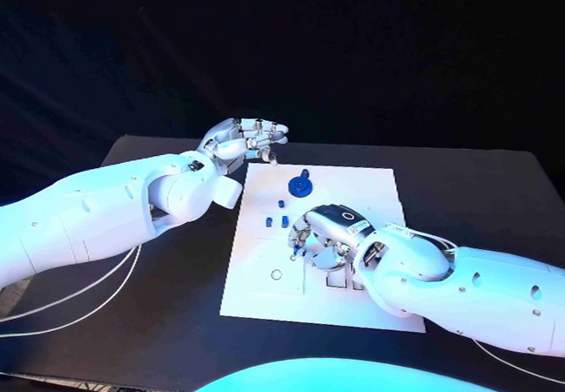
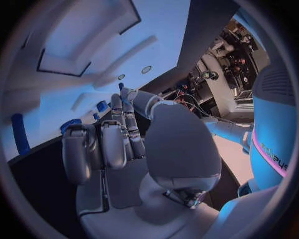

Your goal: Assemble the parts on the task board

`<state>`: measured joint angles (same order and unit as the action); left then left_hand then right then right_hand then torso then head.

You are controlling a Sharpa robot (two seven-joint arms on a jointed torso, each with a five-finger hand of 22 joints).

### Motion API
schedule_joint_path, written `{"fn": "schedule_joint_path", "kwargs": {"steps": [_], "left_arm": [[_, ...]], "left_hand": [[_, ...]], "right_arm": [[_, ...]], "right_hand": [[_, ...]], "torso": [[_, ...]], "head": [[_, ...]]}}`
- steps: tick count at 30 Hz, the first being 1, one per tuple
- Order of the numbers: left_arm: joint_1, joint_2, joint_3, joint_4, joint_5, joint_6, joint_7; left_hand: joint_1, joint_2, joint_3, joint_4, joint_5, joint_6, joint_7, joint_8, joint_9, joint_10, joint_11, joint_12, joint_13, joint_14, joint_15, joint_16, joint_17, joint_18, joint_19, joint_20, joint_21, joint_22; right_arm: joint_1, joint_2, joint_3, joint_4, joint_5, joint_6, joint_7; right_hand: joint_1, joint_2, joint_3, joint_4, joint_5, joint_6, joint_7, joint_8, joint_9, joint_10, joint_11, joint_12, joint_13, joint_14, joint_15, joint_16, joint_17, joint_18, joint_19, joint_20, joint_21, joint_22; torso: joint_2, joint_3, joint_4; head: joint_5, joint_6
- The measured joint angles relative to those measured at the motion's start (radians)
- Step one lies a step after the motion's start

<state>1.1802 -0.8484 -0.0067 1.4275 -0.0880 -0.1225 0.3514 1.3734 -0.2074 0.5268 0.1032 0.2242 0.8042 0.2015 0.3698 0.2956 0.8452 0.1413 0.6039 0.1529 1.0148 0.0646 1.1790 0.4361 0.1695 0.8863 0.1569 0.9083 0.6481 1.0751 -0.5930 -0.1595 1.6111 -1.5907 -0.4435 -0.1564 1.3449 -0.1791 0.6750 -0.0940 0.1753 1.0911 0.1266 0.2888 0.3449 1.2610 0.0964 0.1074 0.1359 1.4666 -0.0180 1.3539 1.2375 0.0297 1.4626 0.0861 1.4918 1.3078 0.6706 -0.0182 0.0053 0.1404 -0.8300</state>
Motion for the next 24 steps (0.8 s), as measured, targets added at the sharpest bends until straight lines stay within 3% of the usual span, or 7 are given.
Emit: {"fn": "schedule_joint_path", "kwargs": {"steps": [24], "left_arm": [[0.000,0.001,0.000,-0.004,0.002,0.000,-0.004]], "left_hand": [[0.000,0.000,-0.001,-0.001,0.000,0.000,0.000,0.000,0.000,0.000,0.000,0.000,0.000,0.000,0.000,0.000,-0.001,0.000,0.004,0.004,0.000,-0.001]], "right_arm": [[-0.016,0.020,-0.002,-0.014,-0.018,0.006,-0.002]], "right_hand": [[0.004,0.004,0.000,0.000,-0.004,0.000,0.000,-0.003,0.000,0.000,0.000,0.000,0.014,0.000,0.000,0.000,-0.001,0.000,0.000,0.000,0.000,0.000]], "torso": [[0.000,-0.0005,0.0001]], "head": [[0.007,-0.009]]}}
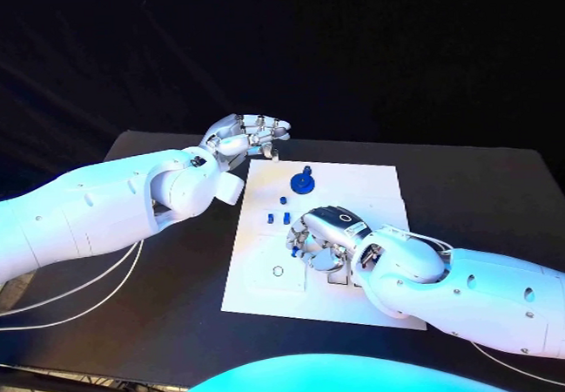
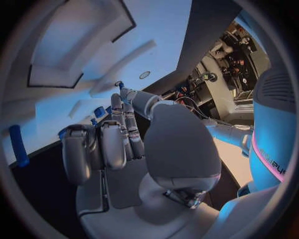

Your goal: Assemble the parts on the task board

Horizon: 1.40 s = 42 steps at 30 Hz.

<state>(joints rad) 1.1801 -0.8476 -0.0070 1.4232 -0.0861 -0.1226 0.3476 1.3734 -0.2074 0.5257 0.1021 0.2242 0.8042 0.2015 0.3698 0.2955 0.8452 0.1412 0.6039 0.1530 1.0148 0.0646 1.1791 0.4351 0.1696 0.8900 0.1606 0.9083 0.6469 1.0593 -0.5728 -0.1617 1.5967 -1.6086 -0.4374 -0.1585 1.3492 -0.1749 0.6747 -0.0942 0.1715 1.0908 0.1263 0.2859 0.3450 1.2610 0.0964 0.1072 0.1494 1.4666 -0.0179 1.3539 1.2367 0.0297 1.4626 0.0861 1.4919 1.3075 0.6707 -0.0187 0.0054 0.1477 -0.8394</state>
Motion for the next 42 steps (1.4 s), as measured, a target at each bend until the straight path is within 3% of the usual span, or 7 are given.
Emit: {"fn": "schedule_joint_path", "kwargs": {"steps": [18,19,33,39,42], "left_arm": [[0.000,-0.002,0.000,0.001,0.000,0.001,-0.005],[0.000,-0.003,0.000,0.001,0.000,0.001,-0.005],[0.000,-0.004,0.000,-0.003,0.001,0.001,-0.008],[0.000,-0.004,0.000,-0.003,0.001,0.001,-0.009],[0.000,-0.004,0.000,-0.003,0.001,0.001,-0.009]], "left_hand": [[0.004,0.004,0.000,0.000,0.000,0.000,0.000,0.000,0.000,0.000,0.000,0.000,-0.002,0.000,0.000,0.000,-0.001,0.000,0.000,0.000,0.000,0.000],[0.004,0.004,0.000,0.000,0.000,0.000,0.000,0.000,0.000,0.000,0.000,0.000,-0.002,0.000,0.000,0.000,-0.001,0.000,0.000,0.000,0.000,0.000],[0.004,0.004,0.000,0.000,0.000,0.000,0.000,0.000,0.000,-0.004,-0.004,0.000,-0.002,0.000,0.000,-0.003,-0.001,0.000,0.000,0.000,0.000,-0.001],[0.004,0.004,0.000,0.000,0.000,0.000,0.000,0.000,0.000,-0.004,-0.004,0.000,-0.002,0.000,0.000,-0.003,-0.001,0.000,0.000,0.000,0.000,-0.001],[0.004,0.004,0.003,-0.003,0.000,0.000,0.000,0.000,0.000,-0.004,-0.004,0.000,-0.003,0.000,0.000,-0.003,-0.001,0.000,0.000,0.000,0.000,-0.001]], "right_arm": [[-0.004,0.009,0.000,-0.020,-0.027,0.007,-0.013],[-0.004,0.009,0.000,-0.019,-0.029,0.007,-0.014],[-0.004,0.005,-0.001,-0.011,-0.042,0.008,-0.019],[-0.004,0.009,-0.001,-0.010,-0.045,0.027,-0.023],[-0.004,0.011,-0.001,-0.010,-0.047,0.044,-0.026]], "right_hand": [[-0.004,0.004,0.000,0.000,-0.002,-0.004,-0.003,0.003,0.002,0.003,-0.003,0.000,-0.001,0.000,0.000,0.000,-0.002,0.000,0.000,0.000,0.000,0.000],[-0.004,0.004,0.000,0.000,-0.002,-0.005,-0.005,0.003,0.003,0.010,-0.010,-0.001,-0.002,0.000,0.000,0.000,-0.002,0.000,0.000,0.000,0.000,0.000],[-0.004,0.004,0.000,0.000,-0.006,-0.005,-0.005,0.002,0.002,0.016,-0.016,-0.001,-0.001,0.000,0.000,0.000,-0.001,0.000,0.000,0.000,-0.004,0.001],[-0.014,0.003,-0.005,0.002,-0.015,-0.010,-0.003,0.002,0.010,0.016,-0.016,-0.001,0.006,0.000,0.000,-0.006,-0.013,0.000,0.000,0.000,-0.017,0.000],[-0.035,-0.002,-0.017,0.012,-0.014,-0.017,0.002,0.002,0.013,0.026,-0.026,-0.012,0.009,0.000,0.000,-0.006,-0.020,0.000,0.000,0.000,-0.025,0.000]], "torso": [[0.000,-0.0004,0.0005],[0.000,-0.0004,0.0005],[-0.001,0.0008,0.0000],[0.000,0.0002,-0.0002],[0.000,-0.0005,-0.0002]], "head": [[0.000,-0.005],[0.000,-0.005],[0.002,-0.006],[0.001,-0.006],[0.001,-0.007]]}}
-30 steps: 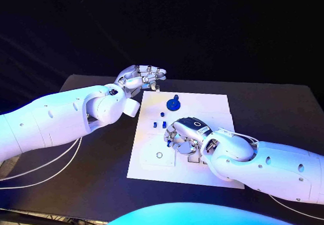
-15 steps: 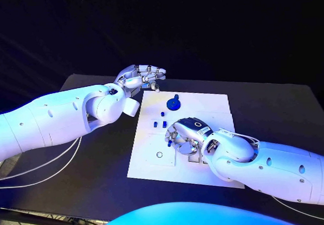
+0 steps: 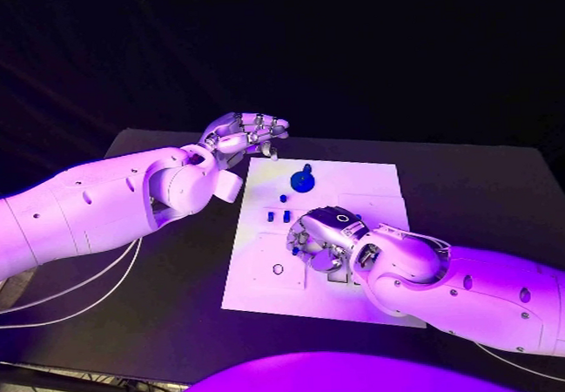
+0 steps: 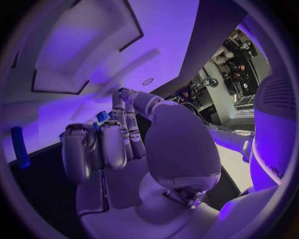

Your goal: Assemble the parts on the task board

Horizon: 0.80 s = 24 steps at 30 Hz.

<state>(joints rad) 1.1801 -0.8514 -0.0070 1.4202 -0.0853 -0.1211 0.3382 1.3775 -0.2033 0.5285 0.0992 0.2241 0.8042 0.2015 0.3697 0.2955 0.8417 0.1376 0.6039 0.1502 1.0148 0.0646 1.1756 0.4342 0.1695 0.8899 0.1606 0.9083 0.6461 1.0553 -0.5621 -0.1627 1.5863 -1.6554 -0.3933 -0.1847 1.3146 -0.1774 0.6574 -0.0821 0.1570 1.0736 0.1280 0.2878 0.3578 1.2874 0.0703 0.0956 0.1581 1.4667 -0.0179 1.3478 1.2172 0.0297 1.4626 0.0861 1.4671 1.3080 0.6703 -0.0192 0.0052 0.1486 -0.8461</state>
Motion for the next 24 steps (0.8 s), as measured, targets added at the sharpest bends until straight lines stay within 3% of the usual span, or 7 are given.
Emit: {"fn": "schedule_joint_path", "kwargs": {"steps": [8,13,16,18,20,24], "left_arm": [[0.000,0.000,0.000,0.001,0.000,0.000,-0.001],[0.000,-0.001,0.000,0.001,0.000,0.000,-0.001],[0.000,-0.001,0.000,0.001,0.000,0.000,-0.002],[0.000,-0.001,0.000,0.000,0.000,0.000,-0.002],[0.000,-0.001,0.000,0.000,0.000,0.000,-0.002],[0.000,-0.001,0.000,-0.001,0.000,0.000,-0.003]], "left_hand": [[0.000,0.000,0.000,0.000,0.000,0.000,0.000,0.000,0.000,0.000,0.000,0.000,0.000,0.000,0.000,0.000,-0.001,0.000,0.000,0.000,0.000,0.000],[0.000,0.000,0.000,0.000,0.000,0.000,0.000,0.000,0.000,0.000,0.000,0.000,0.000,0.000,0.000,0.000,-0.001,0.000,0.000,0.000,0.000,0.000],[0.000,0.000,0.000,0.000,0.000,0.000,0.000,0.000,0.000,0.000,0.000,0.000,0.000,0.000,0.000,0.000,-0.001,0.000,0.000,0.000,0.000,0.000],[0.000,0.000,0.000,0.000,0.000,0.000,0.000,0.000,0.000,0.000,0.000,0.000,0.000,0.000,0.000,0.000,-0.001,0.000,0.000,0.000,0.000,0.000],[0.000,0.000,0.000,0.000,0.000,0.000,0.000,0.000,0.000,0.000,0.000,0.000,0.000,0.000,0.000,0.000,-0.001,0.000,0.000,0.000,0.000,-0.001],[0.000,0.000,0.000,0.000,0.000,0.000,0.000,0.000,0.000,0.000,0.000,0.000,0.000,0.000,0.000,0.000,-0.001,0.000,0.000,0.000,0.000,-0.001]], "right_arm": [[0.003,0.002,0.002,0.000,-0.004,0.027,-0.004],[0.003,0.000,0.000,0.000,-0.005,0.028,-0.005],[0.002,-0.003,-0.001,0.002,-0.006,0.024,-0.005],[0.002,-0.004,-0.002,0.003,-0.006,0.019,-0.005],[0.001,-0.007,-0.003,0.005,-0.006,0.012,-0.004],[-0.001,-0.021,-0.004,0.014,-0.005,-0.005,-0.004]], "right_hand": [[-0.030,-0.019,-0.024,0.019,0.010,-0.034,0.011,-0.019,0.001,-0.001,-0.007,-0.016,0.003,0.000,0.000,0.000,-0.011,0.000,0.000,0.000,-0.019,0.000],[-0.043,-0.032,-0.028,0.023,0.010,-0.058,0.022,-0.035,-0.003,-0.046,0.007,-0.025,0.004,-0.001,0.011,-0.013,-0.031,0.000,0.001,0.006,-0.056,0.000],[-0.046,-0.036,-0.029,0.023,0.010,-0.082,0.024,-0.052,-0.004,-0.093,0.013,-0.027,0.001,0.000,0.018,-0.033,-0.063,0.016,-0.019,0.023,-0.105,0.000],[-0.045,-0.047,-0.032,0.027,0.010,-0.098,0.029,-0.063,-0.006,-0.129,0.022,-0.033,-0.020,-0.001,0.021,-0.049,-0.088,0.016,-0.041,0.026,-0.140,0.000],[-0.040,-0.052,-0.033,0.028,0.010,-0.105,0.028,-0.068,-0.006,-0.150,0.026,-0.031,-0.024,0.002,0.023,-0.060,-0.105,0.032,-0.054,0.029,-0.164,0.000],[-0.042,-0.059,-0.042,0.031,0.010,-0.120,0.029,-0.075,-0.006,-0.180,0.035,-0.021,-0.028,-0.002,0.027,-0.067,-0.125,0.032,-0.065,0.032,-0.196,0.000]], "torso": [[0.000,0.0000,0.0001],[0.000,0.0000,0.0001],[0.000,-0.0001,0.0000],[0.000,0.0000,0.0001],[0.000,0.0002,0.0001],[0.000,0.0006,0.0001]], "head": [[-0.001,-0.002],[-0.001,-0.003],[-0.001,-0.003],[-0.002,-0.003],[-0.002,-0.002],[-0.004,0.000]]}}
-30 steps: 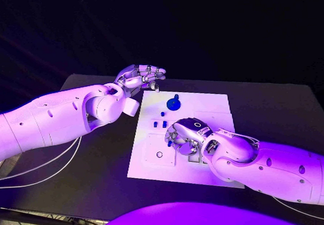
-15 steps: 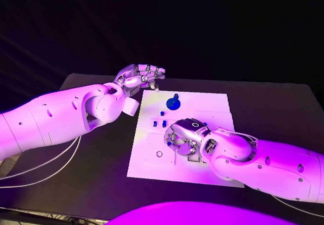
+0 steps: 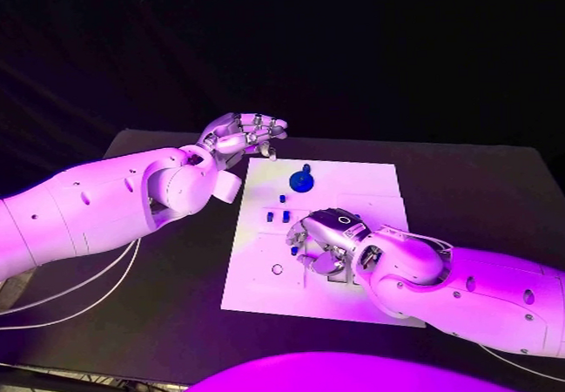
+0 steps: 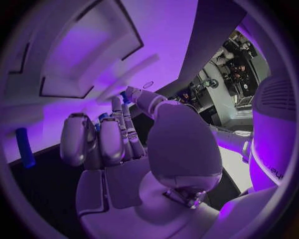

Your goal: Assemble the parts on the task board

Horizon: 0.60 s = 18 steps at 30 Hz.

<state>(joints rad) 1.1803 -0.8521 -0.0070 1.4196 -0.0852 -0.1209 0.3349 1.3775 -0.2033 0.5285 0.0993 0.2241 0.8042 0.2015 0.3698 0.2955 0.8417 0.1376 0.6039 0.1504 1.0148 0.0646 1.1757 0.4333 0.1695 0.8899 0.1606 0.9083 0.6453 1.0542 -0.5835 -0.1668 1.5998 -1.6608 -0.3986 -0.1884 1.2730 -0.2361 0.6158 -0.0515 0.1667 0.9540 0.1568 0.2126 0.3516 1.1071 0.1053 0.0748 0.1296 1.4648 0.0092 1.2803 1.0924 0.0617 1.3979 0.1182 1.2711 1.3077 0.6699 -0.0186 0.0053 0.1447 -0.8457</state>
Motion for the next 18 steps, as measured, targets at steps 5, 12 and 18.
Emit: {"fn": "schedule_joint_path", "kwargs": {"steps": [5,12,18], "left_arm": [[0.000,0.000,0.000,-0.002,0.000,0.001,-0.001],[0.000,-0.001,0.000,-0.003,0.000,0.002,-0.003],[0.000,-0.002,-0.001,-0.004,0.001,0.002,-0.004]], "left_hand": [[0.000,0.000,0.000,0.000,0.000,0.000,0.000,0.000,0.000,0.000,0.000,0.000,0.000,-0.004,0.004,0.000,0.000,0.000,0.000,0.000,0.000,0.000],[0.003,0.003,0.000,0.000,0.000,0.000,0.000,0.000,0.000,-0.004,0.004,0.000,0.000,-0.004,0.004,0.000,0.000,0.000,0.000,0.000,0.000,0.000],[0.004,0.004,0.000,0.000,0.000,0.000,0.000,0.000,0.000,-0.004,0.004,0.000,-0.001,-0.004,0.004,0.000,-0.001,0.000,0.000,0.000,-0.004,0.000]], "right_arm": [[0.004,-0.036,0.001,0.031,0.002,-0.024,-0.002],[0.040,-0.116,0.017,0.085,0.011,-0.044,-0.004],[0.094,-0.196,0.025,0.102,0.035,-0.042,-0.007]], "right_hand": [[0.005,-0.005,-0.003,-0.002,0.000,-0.008,-0.002,-0.004,-0.001,-0.009,-0.002,0.005,0.002,0.000,0.000,-0.004,-0.006,0.000,0.000,0.000,0.000,0.000],[0.005,-0.005,-0.006,0.001,0.004,-0.008,-0.002,-0.004,-0.001,-0.012,-0.005,0.009,0.002,0.000,0.000,-0.004,-0.006,0.000,0.000,0.000,0.004,0.000],[0.000,-0.010,-0.017,0.004,0.004,-0.008,-0.002,-0.004,-0.001,-0.012,-0.005,0.024,0.003,0.000,0.000,0.004,0.012,0.000,0.008,0.000,0.019,0.000]], "torso": [[-0.001,0.0001,0.0000],[-0.002,0.0001,-0.0012],[-0.002,-0.0006,-0.0025]], "head": [[-0.003,0.004],[-0.014,0.015],[-0.030,0.024]]}}
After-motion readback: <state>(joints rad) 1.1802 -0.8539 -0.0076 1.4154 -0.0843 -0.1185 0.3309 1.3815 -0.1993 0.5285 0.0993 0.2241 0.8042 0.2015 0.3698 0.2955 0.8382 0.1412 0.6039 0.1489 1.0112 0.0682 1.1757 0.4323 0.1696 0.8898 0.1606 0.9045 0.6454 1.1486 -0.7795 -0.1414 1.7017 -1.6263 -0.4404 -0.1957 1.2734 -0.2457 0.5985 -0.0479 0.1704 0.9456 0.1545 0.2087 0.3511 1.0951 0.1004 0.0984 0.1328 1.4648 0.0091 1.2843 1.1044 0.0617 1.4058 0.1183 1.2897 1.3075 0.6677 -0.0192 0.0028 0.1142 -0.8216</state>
